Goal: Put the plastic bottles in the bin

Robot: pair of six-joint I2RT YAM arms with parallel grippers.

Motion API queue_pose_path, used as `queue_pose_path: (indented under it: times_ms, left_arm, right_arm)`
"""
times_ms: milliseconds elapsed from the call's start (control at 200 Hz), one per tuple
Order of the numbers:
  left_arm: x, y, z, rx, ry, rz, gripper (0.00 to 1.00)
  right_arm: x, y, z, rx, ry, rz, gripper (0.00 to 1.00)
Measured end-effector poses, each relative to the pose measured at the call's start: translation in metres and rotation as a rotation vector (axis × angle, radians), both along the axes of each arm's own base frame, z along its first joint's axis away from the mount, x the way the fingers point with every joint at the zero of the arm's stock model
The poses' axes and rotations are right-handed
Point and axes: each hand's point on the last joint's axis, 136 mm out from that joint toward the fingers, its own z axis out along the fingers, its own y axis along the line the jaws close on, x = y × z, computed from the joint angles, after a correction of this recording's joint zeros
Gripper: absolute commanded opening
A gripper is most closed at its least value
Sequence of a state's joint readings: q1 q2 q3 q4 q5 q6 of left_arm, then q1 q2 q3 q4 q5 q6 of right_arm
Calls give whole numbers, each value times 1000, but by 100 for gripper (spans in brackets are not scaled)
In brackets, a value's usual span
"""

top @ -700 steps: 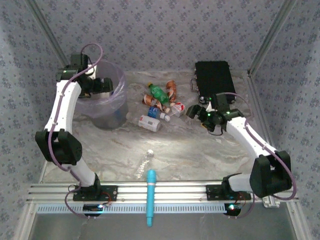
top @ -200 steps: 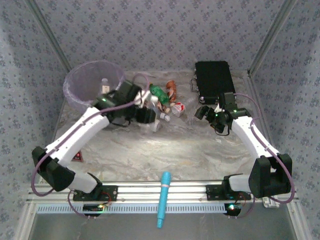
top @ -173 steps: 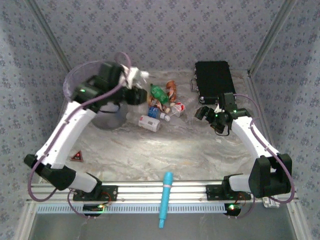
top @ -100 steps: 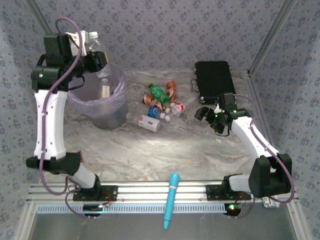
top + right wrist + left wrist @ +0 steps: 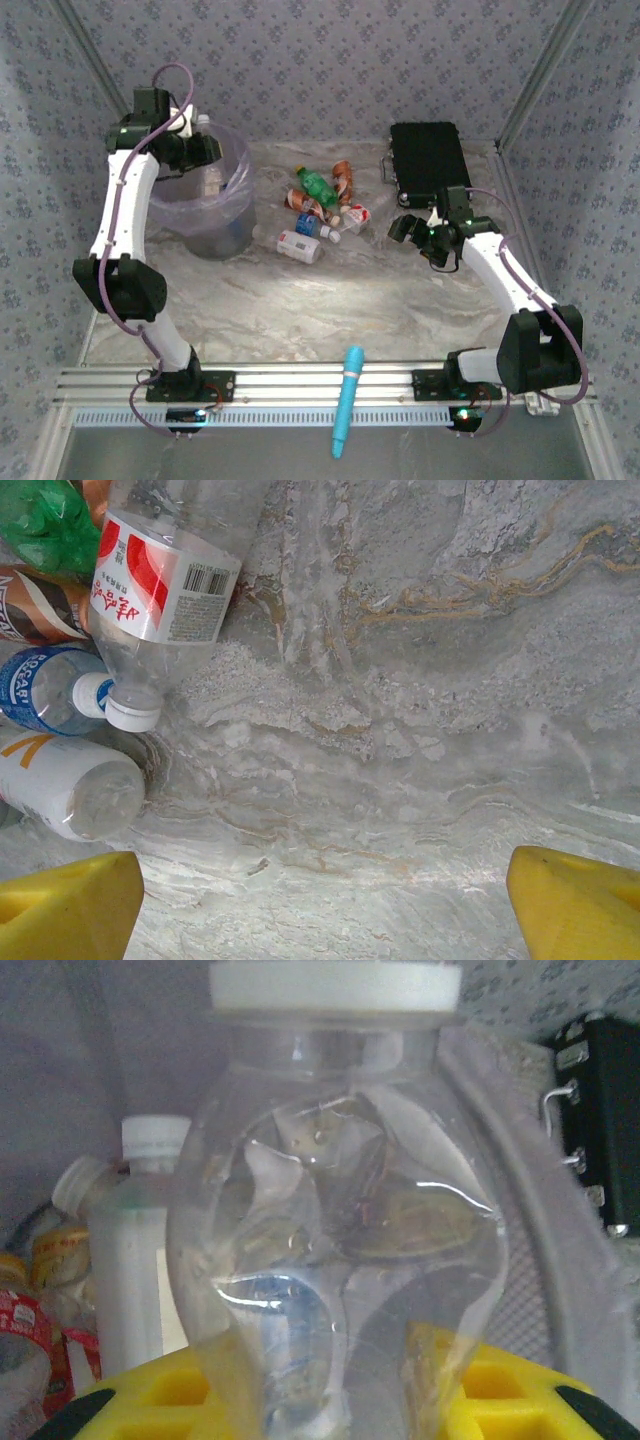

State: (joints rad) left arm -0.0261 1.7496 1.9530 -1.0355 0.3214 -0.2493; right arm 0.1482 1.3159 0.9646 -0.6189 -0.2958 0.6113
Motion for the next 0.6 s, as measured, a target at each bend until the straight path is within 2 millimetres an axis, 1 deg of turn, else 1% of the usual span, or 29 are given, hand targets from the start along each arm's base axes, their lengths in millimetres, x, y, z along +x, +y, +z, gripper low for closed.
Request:
queue_pose_path:
  times_ms: [175,230,255,265,335,365,390,505,600]
  left_arm:
    - [-14,-3,-47,12,117,-18,35]
    - [-18,-5,-56,17,142,-28,39]
    - [-20,-8,-59,20,149,-36,42]
    - [-20,-9,-60,21,151,-40,43]
    - [-23,-15,-63,36,155,-66,60]
    - [-23,-16,-63,46,155,-71,66]
    - [-24,-17,-63,57,151,-76,68]
    - [-23,-16,-62,83,140,-77,74]
    - [-19,-13,-49,90,108,-67,73]
  right_arm:
    - [0,0,-6,-3,18,0,95]
    - [1,1,-8,-4,26,2,95]
    - [1,1,-9,-4,29,4,95]
    - [1,2,-9,-4,30,4,95]
    - [1,3,-11,-5,36,9,95]
    - [1,4,-10,-6,35,11,95]
    - [2,4,-10,-5,35,11,95]
    - [4,6,-6,-4,24,16,95]
    - [5,6,-4,-3,18,16,95]
